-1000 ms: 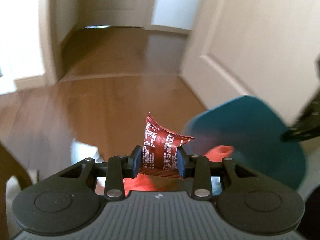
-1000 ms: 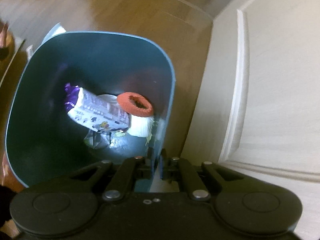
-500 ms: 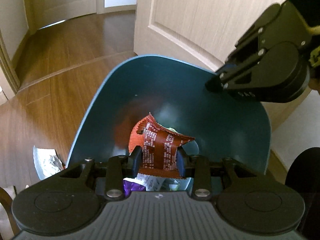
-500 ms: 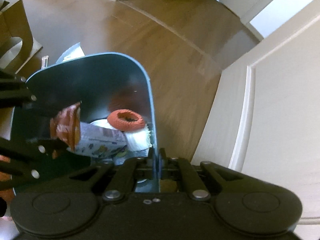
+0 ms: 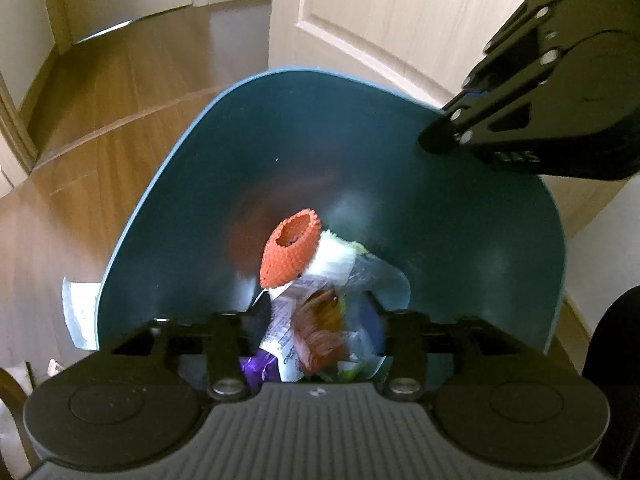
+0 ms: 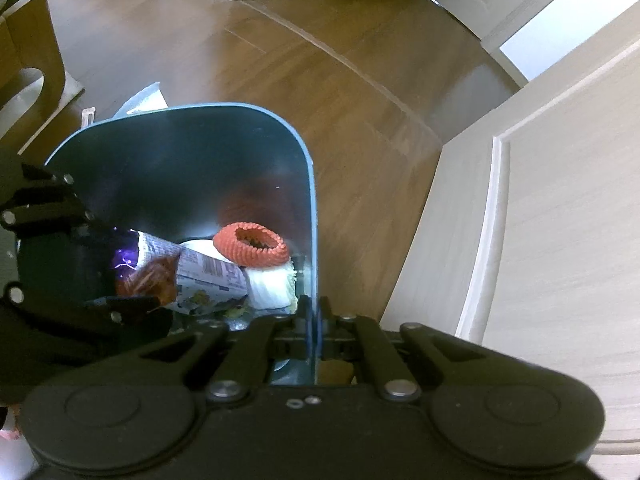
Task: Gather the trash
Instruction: 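Release the brown wrapper into the teal bin while the right holds the bin, then grasp the crumpled white tissue beside the red bag with the left gripper, then drop the white tissue into the teal bin while the right holds the bin, then grasp the white sheet with teal edge by its edge with the left gripper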
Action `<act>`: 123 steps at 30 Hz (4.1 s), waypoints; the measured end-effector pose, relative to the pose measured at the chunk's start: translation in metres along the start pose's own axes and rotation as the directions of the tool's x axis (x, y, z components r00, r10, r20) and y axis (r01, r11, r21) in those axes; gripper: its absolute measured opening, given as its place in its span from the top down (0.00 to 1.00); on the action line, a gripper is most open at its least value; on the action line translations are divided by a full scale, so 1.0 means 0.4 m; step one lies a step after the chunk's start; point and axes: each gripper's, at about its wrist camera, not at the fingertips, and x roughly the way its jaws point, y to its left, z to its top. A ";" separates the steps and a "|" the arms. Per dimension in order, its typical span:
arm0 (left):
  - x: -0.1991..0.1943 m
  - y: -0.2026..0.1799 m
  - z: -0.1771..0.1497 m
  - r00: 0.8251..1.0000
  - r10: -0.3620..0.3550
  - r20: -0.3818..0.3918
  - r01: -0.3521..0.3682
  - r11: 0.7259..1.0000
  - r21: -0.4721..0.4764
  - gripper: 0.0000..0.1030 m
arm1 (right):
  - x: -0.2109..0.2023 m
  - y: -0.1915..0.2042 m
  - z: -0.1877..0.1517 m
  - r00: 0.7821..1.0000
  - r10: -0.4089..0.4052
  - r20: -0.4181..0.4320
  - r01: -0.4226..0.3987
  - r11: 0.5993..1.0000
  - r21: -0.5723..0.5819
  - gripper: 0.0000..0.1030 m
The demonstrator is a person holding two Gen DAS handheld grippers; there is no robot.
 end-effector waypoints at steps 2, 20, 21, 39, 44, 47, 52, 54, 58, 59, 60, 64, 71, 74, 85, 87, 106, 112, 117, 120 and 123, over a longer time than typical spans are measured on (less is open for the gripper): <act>-0.011 -0.001 -0.001 0.999 -0.018 0.037 0.018 1.000 0.003 0.25 | 0.006 -0.007 -0.001 1.000 -0.003 -0.003 0.003 1.000 0.010 0.98; -0.244 0.331 -0.161 0.939 0.284 0.192 -0.221 0.930 -0.294 0.23 | 0.076 -0.053 -0.019 0.999 -0.024 -0.041 0.029 0.993 0.113 0.95; -0.234 0.376 -0.185 0.936 0.318 0.154 -0.250 0.904 -0.346 0.23 | 0.082 -0.057 -0.018 0.998 -0.024 -0.050 0.031 0.991 0.127 0.95; 0.214 0.697 -0.273 0.949 0.274 -0.154 -0.310 0.742 -0.594 0.23 | 0.045 -0.059 0.032 0.977 -0.182 -0.114 0.204 0.952 0.228 0.98; 0.340 0.696 -0.228 0.947 0.261 -0.189 -0.322 0.763 -0.560 0.23 | 0.029 -0.033 0.049 0.972 -0.189 -0.137 0.213 0.959 0.187 0.99; 0.400 0.702 -0.221 0.945 0.250 -0.211 -0.327 0.764 -0.557 0.23 | 0.021 -0.036 0.051 0.973 -0.174 -0.150 0.201 0.962 0.187 0.98; 0.449 0.707 -0.220 0.942 0.240 -0.236 -0.334 0.750 -0.571 0.45 | 0.019 -0.046 0.044 0.971 -0.173 -0.164 0.204 0.960 0.193 0.97; 0.461 0.711 -0.222 0.935 0.243 -0.259 -0.350 0.750 -0.562 0.64 | 0.021 -0.046 0.046 0.970 -0.176 -0.167 0.207 0.958 0.198 0.97; 0.452 0.707 -0.232 0.938 0.244 -0.245 -0.343 0.754 -0.560 0.77 | 0.017 -0.044 0.046 0.972 -0.171 -0.158 0.202 0.959 0.200 0.97; 0.446 0.705 -0.234 0.938 0.248 -0.242 -0.343 0.755 -0.559 0.78 | 0.023 -0.044 0.049 0.973 -0.169 -0.154 0.198 0.959 0.201 0.97; 0.441 0.707 -0.235 0.939 0.251 -0.236 -0.342 0.756 -0.558 0.79 | 0.020 -0.041 0.048 0.975 -0.168 -0.148 0.195 0.960 0.200 0.97; 0.370 0.693 -0.235 0.946 0.251 -0.205 -0.324 0.753 -0.573 0.79 | 0.022 -0.043 0.046 0.979 -0.159 -0.127 0.181 0.964 0.192 0.97; 0.163 0.617 -0.195 0.975 0.218 -0.052 -0.209 0.796 -0.569 0.79 | 0.015 -0.050 0.041 0.987 -0.138 -0.084 0.151 0.971 0.184 0.97; 0.050 0.545 -0.142 0.986 0.155 0.064 -0.102 0.855 -0.509 0.79 | 0.013 -0.052 0.040 0.989 -0.130 -0.070 0.140 0.976 0.170 0.96; -0.046 0.207 0.024 0.985 -0.071 0.160 0.097 0.982 -0.161 0.79 | 0.020 -0.054 0.063 0.991 -0.128 -0.050 0.132 0.987 0.088 0.95; -0.012 0.168 0.036 0.985 -0.096 0.141 0.116 0.984 -0.138 0.79 | 0.023 -0.054 0.064 0.992 -0.122 -0.043 0.126 0.989 0.079 0.95; 0.091 0.070 0.054 0.990 -0.129 0.063 0.138 0.974 -0.179 0.25 | 0.027 -0.049 0.051 0.997 -0.078 0.022 0.076 0.995 0.064 0.93; 0.011 0.086 0.035 0.988 -0.070 0.134 0.093 0.981 -0.171 0.24 | 0.020 -0.051 0.043 0.997 -0.071 0.036 0.068 0.995 0.070 0.92; -0.062 0.156 -0.003 0.981 0.040 0.188 -0.001 0.980 -0.200 0.24 | 0.021 -0.056 0.043 0.997 -0.065 0.037 0.062 0.995 0.074 0.92; -0.071 0.221 -0.038 0.973 0.149 0.178 -0.106 0.968 -0.228 0.24 | 0.024 -0.061 0.045 0.998 -0.061 0.032 0.058 0.995 0.079 0.92; -0.055 0.309 -0.077 0.956 0.263 0.132 -0.219 0.935 -0.278 0.24 | 0.024 -0.066 0.044 0.998 -0.058 0.025 0.055 0.995 0.088 0.92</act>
